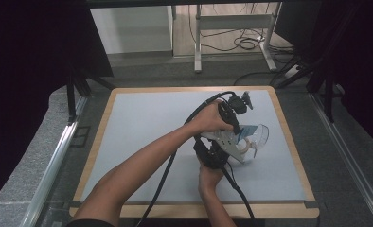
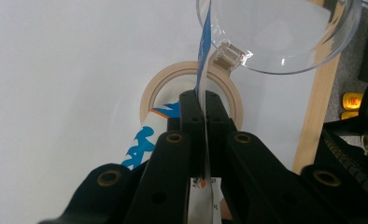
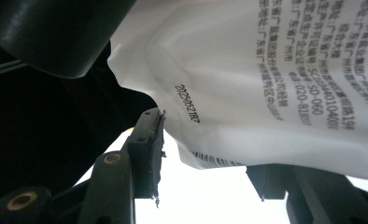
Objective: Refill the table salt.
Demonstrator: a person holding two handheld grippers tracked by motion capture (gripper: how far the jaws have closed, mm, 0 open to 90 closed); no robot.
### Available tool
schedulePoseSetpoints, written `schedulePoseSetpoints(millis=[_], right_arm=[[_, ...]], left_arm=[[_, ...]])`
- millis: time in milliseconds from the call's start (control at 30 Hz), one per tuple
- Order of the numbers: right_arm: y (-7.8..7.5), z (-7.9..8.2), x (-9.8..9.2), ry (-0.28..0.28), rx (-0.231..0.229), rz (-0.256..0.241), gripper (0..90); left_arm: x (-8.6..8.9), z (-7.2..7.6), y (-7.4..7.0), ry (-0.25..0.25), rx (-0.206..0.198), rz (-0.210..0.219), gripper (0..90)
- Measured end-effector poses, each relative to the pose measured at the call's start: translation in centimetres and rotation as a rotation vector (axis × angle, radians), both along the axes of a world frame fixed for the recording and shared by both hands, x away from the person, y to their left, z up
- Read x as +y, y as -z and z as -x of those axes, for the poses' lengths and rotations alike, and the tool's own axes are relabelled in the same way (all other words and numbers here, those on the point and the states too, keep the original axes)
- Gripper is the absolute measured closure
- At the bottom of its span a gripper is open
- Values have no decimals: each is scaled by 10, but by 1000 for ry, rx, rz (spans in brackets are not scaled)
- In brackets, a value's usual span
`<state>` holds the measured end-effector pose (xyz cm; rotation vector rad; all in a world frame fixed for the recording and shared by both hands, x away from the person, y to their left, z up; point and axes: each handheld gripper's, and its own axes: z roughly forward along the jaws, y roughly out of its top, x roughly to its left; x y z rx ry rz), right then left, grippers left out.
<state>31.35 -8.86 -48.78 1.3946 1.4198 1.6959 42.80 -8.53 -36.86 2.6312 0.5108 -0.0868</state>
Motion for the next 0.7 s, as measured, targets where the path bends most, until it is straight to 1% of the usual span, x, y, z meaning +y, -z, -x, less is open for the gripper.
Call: schedulePoseSetpoints(millis=[200, 300, 700], right_arm=[[-1, 1, -2, 0, 1, -2, 519], [-1, 1, -2, 0, -4, -2, 519], [-1, 1, -2, 2, -3, -4, 519]], left_arm=[[-1, 0, -2, 7, -3, -5, 900], [-2, 1, -2, 9, -5, -6, 900], [-2, 1, -2, 6, -6, -7, 900]])
